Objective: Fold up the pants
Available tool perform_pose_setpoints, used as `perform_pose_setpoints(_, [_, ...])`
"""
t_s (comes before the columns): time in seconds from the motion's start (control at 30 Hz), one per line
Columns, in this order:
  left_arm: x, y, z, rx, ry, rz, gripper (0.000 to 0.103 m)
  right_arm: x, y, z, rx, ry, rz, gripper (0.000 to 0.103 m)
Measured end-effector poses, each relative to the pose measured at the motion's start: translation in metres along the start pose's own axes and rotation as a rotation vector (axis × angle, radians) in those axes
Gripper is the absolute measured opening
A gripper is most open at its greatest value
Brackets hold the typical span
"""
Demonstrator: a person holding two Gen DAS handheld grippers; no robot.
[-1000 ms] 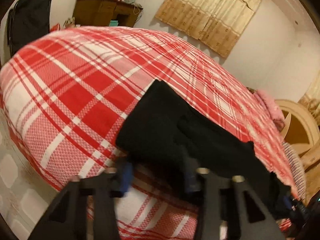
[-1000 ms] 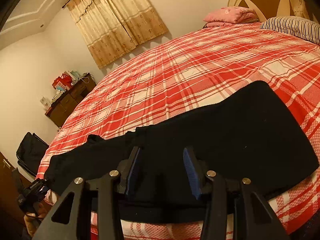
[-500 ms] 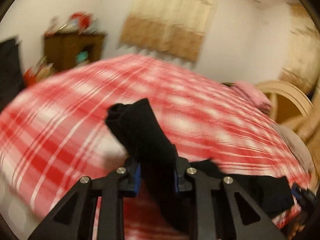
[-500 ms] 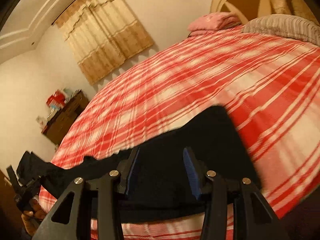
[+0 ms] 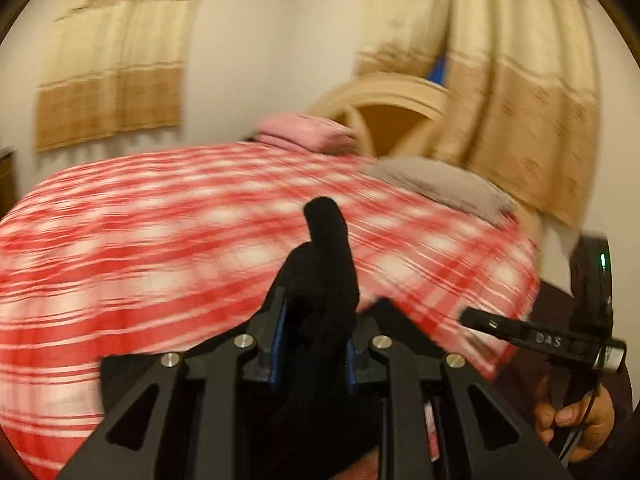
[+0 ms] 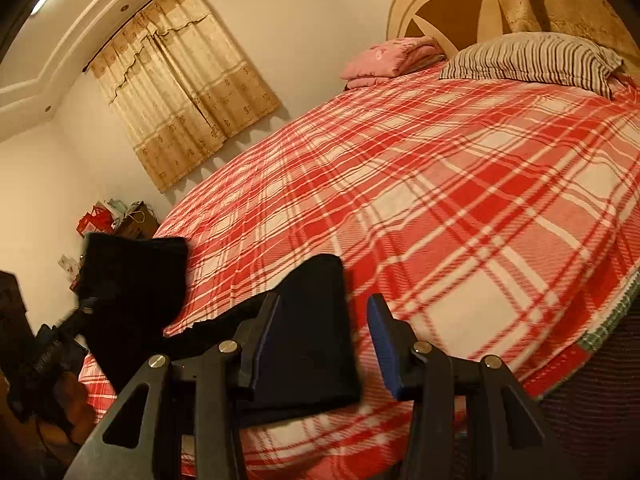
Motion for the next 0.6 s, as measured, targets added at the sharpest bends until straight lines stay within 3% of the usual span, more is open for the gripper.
perform_pose_setpoints(0.07, [0.023, -0.016, 0.010, -0.028, -0.043, 0.033, 0.024, 0.008, 0.002, 0.000, -0.002, -0.013, 0.004, 0.046])
perform_pose_setpoints(0.13, [0.044, -0.036, 0.032, -0.063, -0.113, 0.009, 0.024, 0.015, 0.003, 0.002, -0.005, -0.027, 0.002, 0.046])
perform_pose_setpoints(0.27, [0.060, -0.055, 0.071, -0.193, -0.146, 0.026, 0.026, 0.022, 0.000, 0.005, -0.022, -0.039, -0.015, 0.046])
perform_pose_setpoints(0.33, [0.063, -0.048, 0.078, -0.189, -0.207, 0.009, 0.036, 0.020, -0.004, 0.006, -0.046, -0.047, -0.046, 0.046])
perform_pose_setpoints(0.4, [0.065, -0.040, 0.076, -0.212, -0.223, 0.041, 0.044, 0.017, -0.007, 0.003, -0.061, -0.062, -0.093, 0.047])
perform_pose_setpoints(0.5, [0.057, -0.024, 0.070, -0.299, -0.147, 0.169, 0.069, 0.008, -0.011, -0.005, -0.067, -0.074, -0.150, 0.048])
perform_pose_setpoints(0.53, [0.050, -0.014, 0.068, -0.300, -0.143, 0.179, 0.070, 0.001, -0.013, -0.006, -0.073, -0.076, -0.176, 0.050])
perform_pose_setpoints(0.6, [0.035, 0.002, 0.065, -0.268, -0.143, 0.157, 0.071, -0.013, -0.022, -0.014, -0.094, -0.074, -0.251, 0.066])
Point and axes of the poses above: each gripper's, at about its wrist camera, not at the fingertips, and y roughly against the way its jaws point, x to its right, z to its underside, the point moved 6 cm from there along -y, roughly the way its jaws point, and after that the axes turned 1 degree about -y, right-handed, at the moved point
